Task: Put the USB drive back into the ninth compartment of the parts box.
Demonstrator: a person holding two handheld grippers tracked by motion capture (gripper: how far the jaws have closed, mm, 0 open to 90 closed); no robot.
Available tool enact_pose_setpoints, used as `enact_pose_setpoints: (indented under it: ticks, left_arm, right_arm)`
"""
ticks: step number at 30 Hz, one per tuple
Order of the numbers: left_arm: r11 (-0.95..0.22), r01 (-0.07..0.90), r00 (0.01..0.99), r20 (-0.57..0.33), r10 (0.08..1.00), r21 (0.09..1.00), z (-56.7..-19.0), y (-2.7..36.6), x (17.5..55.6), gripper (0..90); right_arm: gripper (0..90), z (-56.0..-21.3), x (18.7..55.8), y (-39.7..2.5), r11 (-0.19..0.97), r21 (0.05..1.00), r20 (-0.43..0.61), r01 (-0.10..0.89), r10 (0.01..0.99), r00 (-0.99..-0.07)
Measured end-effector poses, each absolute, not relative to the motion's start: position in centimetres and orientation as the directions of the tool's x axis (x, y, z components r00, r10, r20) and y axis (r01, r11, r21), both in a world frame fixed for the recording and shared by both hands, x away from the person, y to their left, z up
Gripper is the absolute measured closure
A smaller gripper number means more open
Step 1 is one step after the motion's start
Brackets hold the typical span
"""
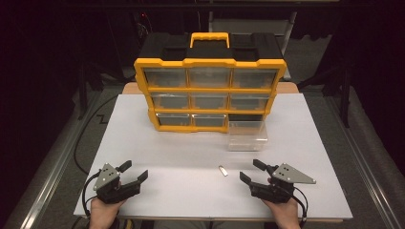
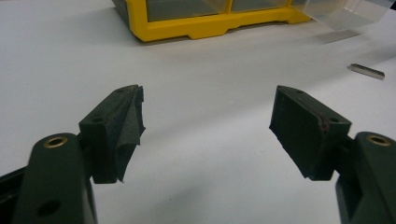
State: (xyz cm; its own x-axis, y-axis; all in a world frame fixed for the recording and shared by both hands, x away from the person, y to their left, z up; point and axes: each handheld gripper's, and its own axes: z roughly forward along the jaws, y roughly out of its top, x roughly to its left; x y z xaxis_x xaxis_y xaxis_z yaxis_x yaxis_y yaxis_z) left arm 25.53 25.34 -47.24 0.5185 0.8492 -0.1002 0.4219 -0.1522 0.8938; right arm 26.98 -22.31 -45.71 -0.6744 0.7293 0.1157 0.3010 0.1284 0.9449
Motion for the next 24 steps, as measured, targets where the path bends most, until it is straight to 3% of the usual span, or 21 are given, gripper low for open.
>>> enact_pose_setpoints:
  ticks: [24]
  left_arm:
    - [-0.156,0.423,0.522,-0.099,0.847,0.892,-47.3,25.3,25.5,26.5]
  right_arm:
    - [28.1,-45.7,28.3,-19.7,0.124,0.941,0.145,0.314,0.690,-0.709]
